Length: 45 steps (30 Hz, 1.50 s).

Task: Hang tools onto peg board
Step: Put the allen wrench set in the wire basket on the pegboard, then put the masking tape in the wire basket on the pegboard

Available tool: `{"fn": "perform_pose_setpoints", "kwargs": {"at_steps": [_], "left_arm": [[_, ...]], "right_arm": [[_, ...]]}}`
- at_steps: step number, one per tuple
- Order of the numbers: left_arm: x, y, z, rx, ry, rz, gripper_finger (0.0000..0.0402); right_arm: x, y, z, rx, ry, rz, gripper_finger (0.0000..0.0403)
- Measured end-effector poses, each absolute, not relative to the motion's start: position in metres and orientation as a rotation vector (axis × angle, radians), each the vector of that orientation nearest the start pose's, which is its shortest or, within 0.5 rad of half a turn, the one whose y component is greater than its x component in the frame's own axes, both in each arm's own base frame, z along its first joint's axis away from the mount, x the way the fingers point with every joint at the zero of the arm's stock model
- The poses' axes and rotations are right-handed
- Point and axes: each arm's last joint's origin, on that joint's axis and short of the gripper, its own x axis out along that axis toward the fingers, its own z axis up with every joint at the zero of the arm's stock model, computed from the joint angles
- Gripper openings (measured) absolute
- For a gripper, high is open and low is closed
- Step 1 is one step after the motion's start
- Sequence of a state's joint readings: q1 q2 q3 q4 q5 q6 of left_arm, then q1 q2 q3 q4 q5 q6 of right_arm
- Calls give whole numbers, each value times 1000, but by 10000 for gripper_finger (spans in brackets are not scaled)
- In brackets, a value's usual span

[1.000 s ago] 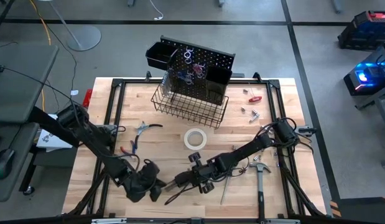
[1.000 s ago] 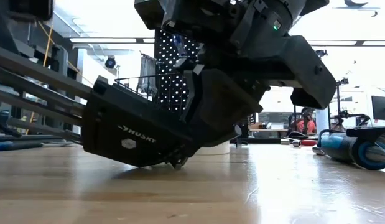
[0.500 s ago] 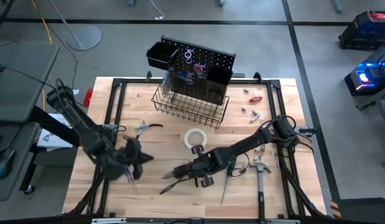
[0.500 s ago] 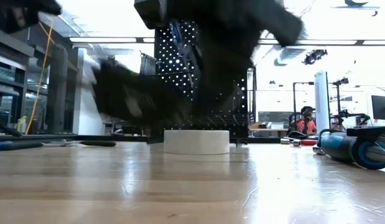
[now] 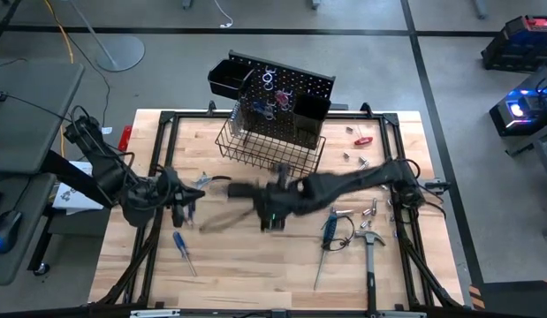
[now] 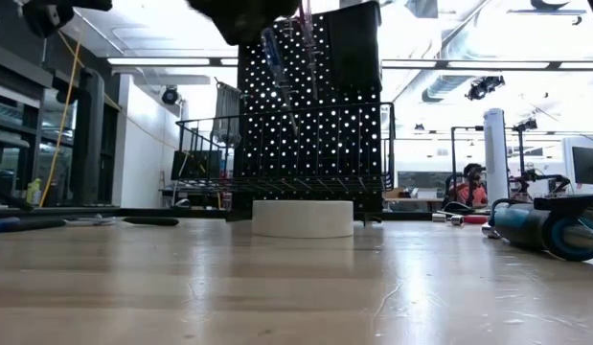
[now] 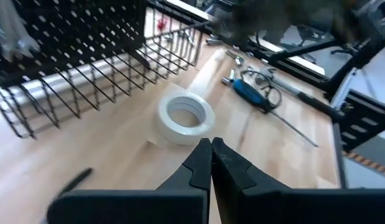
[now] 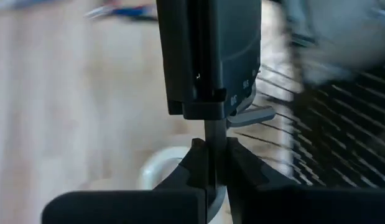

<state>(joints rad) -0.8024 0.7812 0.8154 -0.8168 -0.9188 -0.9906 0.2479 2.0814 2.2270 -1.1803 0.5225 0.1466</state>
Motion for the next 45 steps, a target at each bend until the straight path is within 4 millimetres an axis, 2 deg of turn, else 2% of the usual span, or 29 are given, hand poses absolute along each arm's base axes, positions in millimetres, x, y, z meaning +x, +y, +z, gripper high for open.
{"fn": "perform_pose_setpoints", "kwargs": {"at_steps": [3, 5, 10, 23, 26, 32, 40, 45], "left_arm": [[109, -78, 299, -332, 373, 352, 0], [108, -78, 300, -297, 360, 362, 0], [108, -77, 300, -262, 362, 359, 0], [108, -78, 300, -269, 369, 349, 0], [109, -78, 300, -272, 368, 349, 0], [109, -78, 301, -302, 358, 350, 0], [109, -78, 301, -319, 355, 354, 0], [109, -78, 301, -332, 353, 356, 0]], "right_arm": [[408, 59, 373, -166, 957, -482, 12], [401, 38, 376, -144, 1017, -569, 12], [393, 7, 359, -145, 1210, -615, 12], [392, -44, 311, -70, 1422, -671, 12], [390, -51, 300, -80, 1476, -663, 12], [390, -52, 298, -108, 1492, -643, 14], [391, -50, 299, -186, 1487, -646, 118], [390, -48, 301, -239, 1489, -631, 155]]}}
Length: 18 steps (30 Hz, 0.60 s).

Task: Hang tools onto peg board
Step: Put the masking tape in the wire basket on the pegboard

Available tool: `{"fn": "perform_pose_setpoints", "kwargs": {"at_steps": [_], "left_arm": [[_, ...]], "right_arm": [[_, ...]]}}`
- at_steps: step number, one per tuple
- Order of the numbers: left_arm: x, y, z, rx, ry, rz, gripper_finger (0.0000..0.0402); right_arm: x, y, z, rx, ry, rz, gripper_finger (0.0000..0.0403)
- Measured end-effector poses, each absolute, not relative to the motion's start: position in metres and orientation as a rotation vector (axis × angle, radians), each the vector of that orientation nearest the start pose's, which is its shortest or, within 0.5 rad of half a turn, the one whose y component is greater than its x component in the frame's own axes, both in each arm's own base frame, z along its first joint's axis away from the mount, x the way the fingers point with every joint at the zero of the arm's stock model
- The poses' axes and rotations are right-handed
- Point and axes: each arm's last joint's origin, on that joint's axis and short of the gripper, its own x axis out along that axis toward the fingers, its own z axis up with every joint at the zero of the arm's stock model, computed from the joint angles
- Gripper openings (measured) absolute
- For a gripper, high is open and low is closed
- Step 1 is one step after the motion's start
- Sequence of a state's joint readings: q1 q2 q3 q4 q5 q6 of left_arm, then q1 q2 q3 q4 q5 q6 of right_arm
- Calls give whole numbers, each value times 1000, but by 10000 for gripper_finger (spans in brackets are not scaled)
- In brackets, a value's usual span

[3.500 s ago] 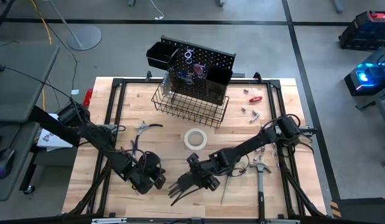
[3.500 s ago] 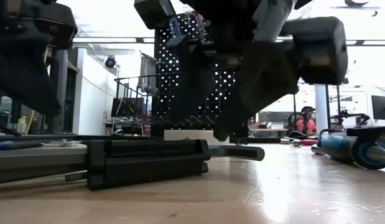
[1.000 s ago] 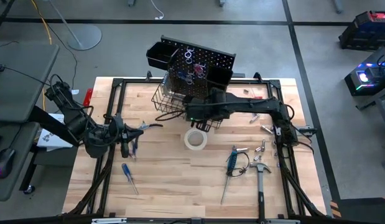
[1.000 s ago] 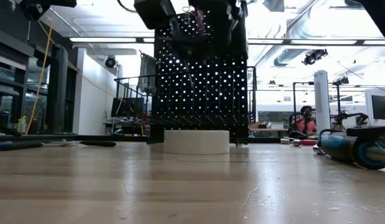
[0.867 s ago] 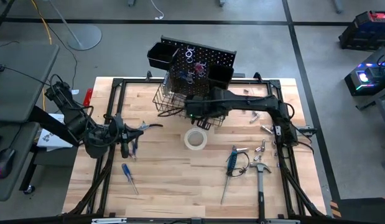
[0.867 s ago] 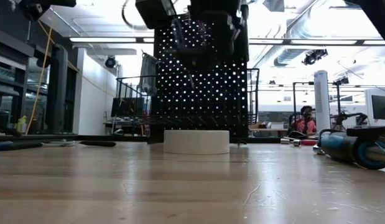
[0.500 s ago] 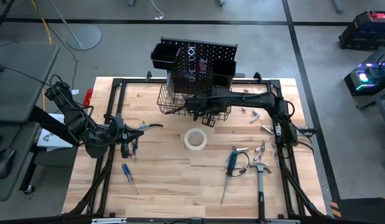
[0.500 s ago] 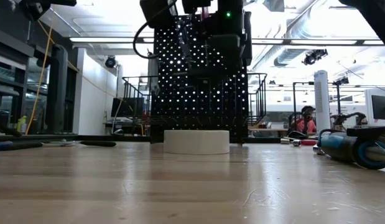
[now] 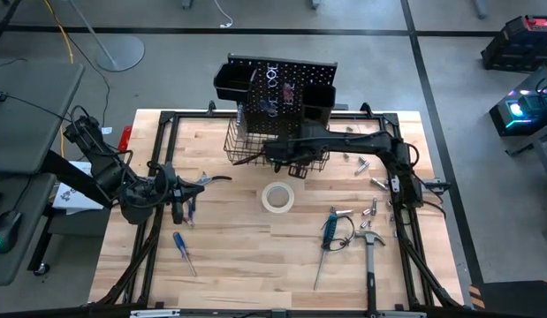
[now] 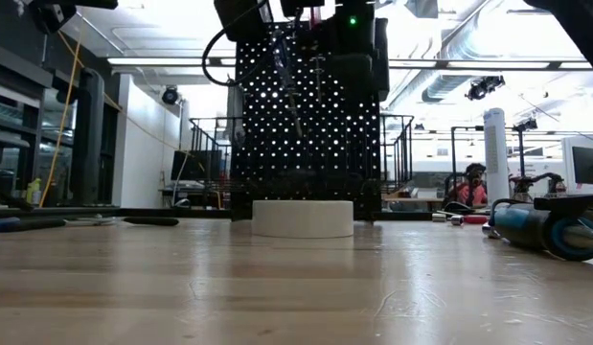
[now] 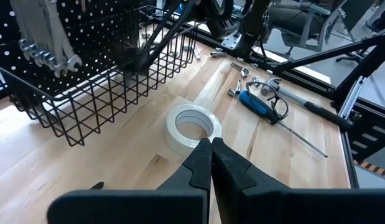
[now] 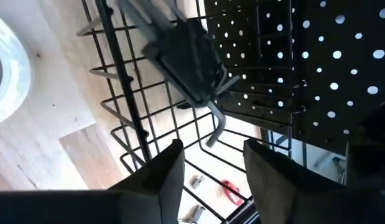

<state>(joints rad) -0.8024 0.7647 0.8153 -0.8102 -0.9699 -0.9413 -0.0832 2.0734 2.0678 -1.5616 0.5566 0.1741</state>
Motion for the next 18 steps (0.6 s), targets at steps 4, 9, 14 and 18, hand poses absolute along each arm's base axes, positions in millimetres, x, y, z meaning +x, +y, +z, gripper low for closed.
{"fn": "perform_pose_setpoints", "kwargs": {"at_steps": [4, 9, 14, 18], "left_arm": [[109, -78, 301, -333, 353, 356, 0], [109, -78, 301, -331, 354, 356, 0], [109, -78, 300, -330, 355, 356, 0], [109, -78, 300, -327, 357, 355, 0]], "right_arm": [[389, -41, 305, -241, 1476, -613, 160], [386, -34, 321, -235, 1425, -605, 160], [387, -21, 348, -224, 1318, -574, 160], [384, -5, 375, -207, 1219, -498, 161]]}}
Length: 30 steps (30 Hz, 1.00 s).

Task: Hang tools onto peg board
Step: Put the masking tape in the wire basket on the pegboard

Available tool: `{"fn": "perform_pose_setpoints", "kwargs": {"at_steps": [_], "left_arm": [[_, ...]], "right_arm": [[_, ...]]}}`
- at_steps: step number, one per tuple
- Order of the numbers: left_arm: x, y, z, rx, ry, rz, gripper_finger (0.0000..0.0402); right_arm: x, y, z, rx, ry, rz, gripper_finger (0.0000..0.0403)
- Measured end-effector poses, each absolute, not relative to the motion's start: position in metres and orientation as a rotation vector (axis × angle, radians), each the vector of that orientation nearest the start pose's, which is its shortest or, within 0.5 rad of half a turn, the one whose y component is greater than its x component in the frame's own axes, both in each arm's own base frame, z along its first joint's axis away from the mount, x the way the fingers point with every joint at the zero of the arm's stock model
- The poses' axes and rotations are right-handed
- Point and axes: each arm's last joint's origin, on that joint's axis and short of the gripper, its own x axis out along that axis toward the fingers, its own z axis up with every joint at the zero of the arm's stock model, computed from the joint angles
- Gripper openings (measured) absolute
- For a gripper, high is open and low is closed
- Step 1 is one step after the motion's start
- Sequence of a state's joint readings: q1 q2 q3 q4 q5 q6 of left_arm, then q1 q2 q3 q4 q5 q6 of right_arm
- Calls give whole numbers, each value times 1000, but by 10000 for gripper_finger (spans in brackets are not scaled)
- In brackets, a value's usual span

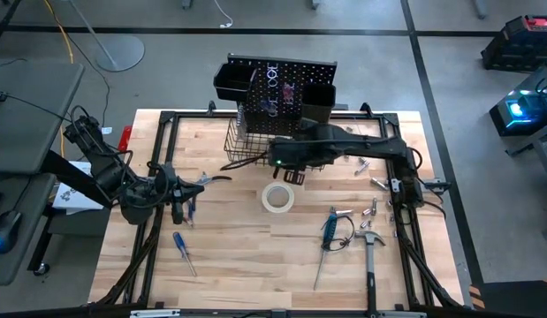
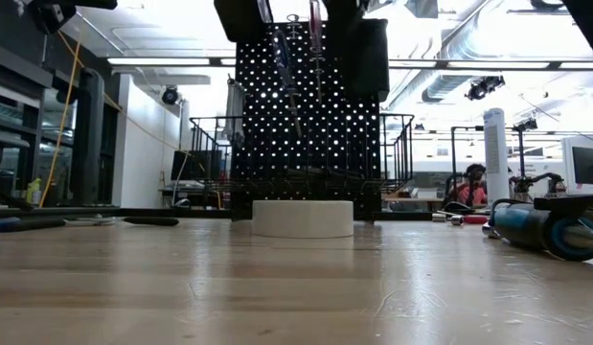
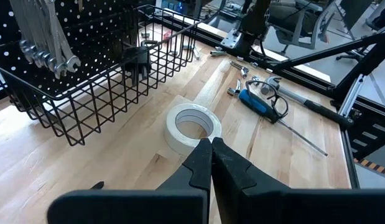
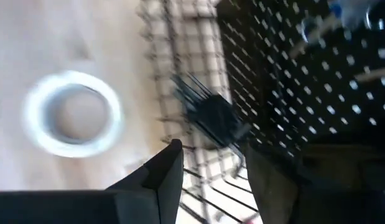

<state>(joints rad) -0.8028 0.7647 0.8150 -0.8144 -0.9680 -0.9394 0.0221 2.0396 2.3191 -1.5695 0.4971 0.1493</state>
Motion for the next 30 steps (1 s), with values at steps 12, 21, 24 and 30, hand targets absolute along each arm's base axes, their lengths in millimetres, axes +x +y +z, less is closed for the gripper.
{"fn": "perform_pose_setpoints", "kwargs": {"at_steps": [12, 21, 24, 30], "left_arm": [[109, -78, 300, -316, 361, 354, 0], [109, -79, 300, -326, 367, 342, 0], [109, -80, 299, -340, 398, 311, 0], [109, -81, 299, -354, 419, 289, 0]], "right_arm": [[393, 67, 379, -39, 1087, -101, 161], [428, 86, 278, -46, 1186, -26, 161], [432, 72, 264, 86, 1187, -60, 166], [435, 73, 235, -25, 1166, 2, 218]]}}
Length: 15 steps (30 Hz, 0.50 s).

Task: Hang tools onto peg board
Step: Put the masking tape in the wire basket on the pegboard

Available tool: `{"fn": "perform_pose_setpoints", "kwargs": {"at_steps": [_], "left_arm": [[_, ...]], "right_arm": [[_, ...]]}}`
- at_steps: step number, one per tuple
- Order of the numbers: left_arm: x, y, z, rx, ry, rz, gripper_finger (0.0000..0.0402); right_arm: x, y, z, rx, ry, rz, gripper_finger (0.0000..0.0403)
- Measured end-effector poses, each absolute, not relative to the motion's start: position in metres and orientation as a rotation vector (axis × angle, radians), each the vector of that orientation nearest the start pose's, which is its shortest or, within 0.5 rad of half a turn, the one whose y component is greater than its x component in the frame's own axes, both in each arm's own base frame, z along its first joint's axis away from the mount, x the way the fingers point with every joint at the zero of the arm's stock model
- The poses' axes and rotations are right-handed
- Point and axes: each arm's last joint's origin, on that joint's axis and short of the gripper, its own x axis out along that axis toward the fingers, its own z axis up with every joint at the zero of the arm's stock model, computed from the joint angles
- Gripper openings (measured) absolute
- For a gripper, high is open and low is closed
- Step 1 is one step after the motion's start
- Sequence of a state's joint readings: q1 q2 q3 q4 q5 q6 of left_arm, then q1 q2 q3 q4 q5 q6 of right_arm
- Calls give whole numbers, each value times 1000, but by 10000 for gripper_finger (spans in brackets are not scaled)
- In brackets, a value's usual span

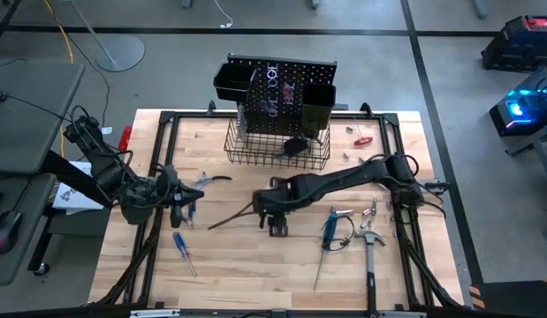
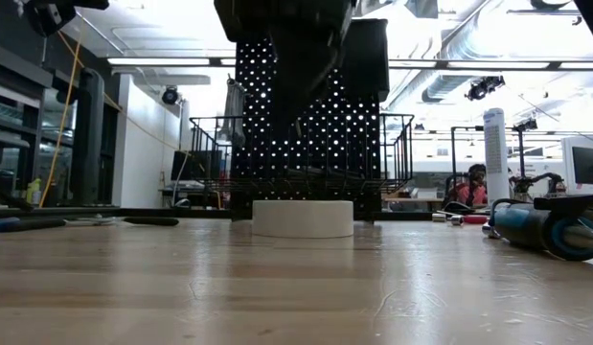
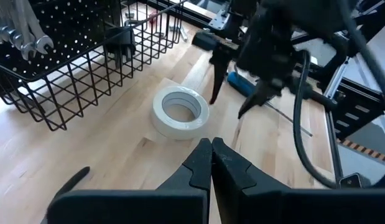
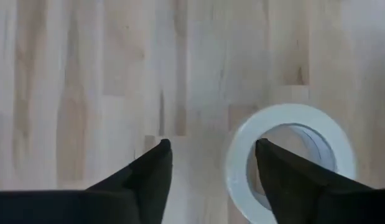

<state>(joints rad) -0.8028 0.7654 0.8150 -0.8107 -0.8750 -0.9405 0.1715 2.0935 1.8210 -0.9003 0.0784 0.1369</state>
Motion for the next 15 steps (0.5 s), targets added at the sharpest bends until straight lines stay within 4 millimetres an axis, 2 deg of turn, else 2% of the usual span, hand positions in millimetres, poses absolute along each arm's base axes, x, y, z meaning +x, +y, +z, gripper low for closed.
{"fn": "perform_pose_setpoints", "kwargs": {"at_steps": [6, 12, 15], "left_arm": [[109, -81, 299, -354, 420, 289, 0], [109, -81, 299, -354, 420, 288, 0], [109, -81, 299, -352, 422, 289, 0]], "right_arm": [[429, 67, 205, -97, 1203, -90, 263], [416, 60, 166, 35, 1279, -65, 267], [410, 60, 150, 19, 1288, -81, 263]]}}
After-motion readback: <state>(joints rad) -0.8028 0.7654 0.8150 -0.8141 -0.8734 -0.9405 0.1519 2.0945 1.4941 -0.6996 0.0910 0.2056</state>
